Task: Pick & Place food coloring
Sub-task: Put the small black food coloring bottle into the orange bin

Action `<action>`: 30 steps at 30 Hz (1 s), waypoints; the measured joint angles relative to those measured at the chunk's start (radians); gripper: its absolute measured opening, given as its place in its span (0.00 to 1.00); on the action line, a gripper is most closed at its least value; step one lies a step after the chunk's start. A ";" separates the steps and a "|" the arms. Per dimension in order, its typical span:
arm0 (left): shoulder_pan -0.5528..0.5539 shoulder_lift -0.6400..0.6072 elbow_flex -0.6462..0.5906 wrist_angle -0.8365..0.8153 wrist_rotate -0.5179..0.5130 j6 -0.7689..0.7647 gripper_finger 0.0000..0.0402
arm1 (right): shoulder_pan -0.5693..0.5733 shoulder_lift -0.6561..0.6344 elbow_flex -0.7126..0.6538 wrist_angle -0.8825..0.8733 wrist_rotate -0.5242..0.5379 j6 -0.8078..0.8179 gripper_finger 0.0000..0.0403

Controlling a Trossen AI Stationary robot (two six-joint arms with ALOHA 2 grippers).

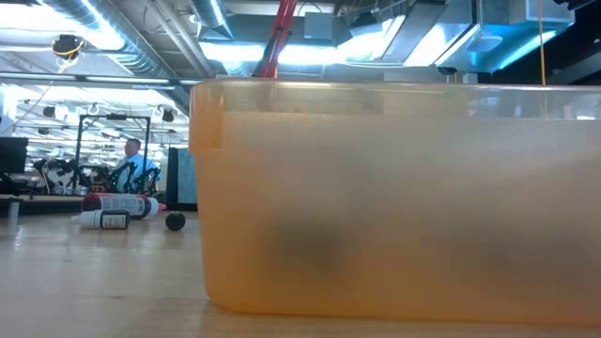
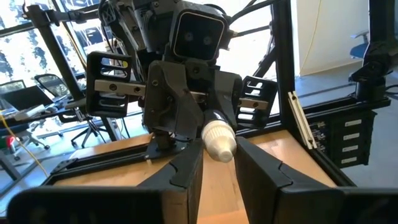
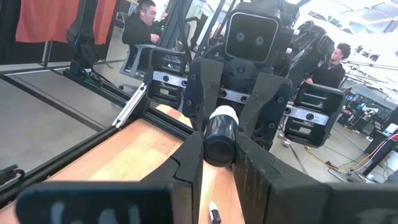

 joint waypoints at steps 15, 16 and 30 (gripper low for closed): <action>0.000 0.000 0.000 0.000 0.000 0.000 0.27 | 0.000 0.001 0.000 -0.005 0.002 0.000 0.19; 0.000 0.000 0.000 0.000 0.000 0.000 0.28 | 0.000 0.001 0.000 -0.005 0.002 0.000 0.19; -0.001 0.000 0.000 -0.007 -0.026 0.035 0.13 | 0.000 0.001 0.000 -0.002 0.004 -0.016 0.20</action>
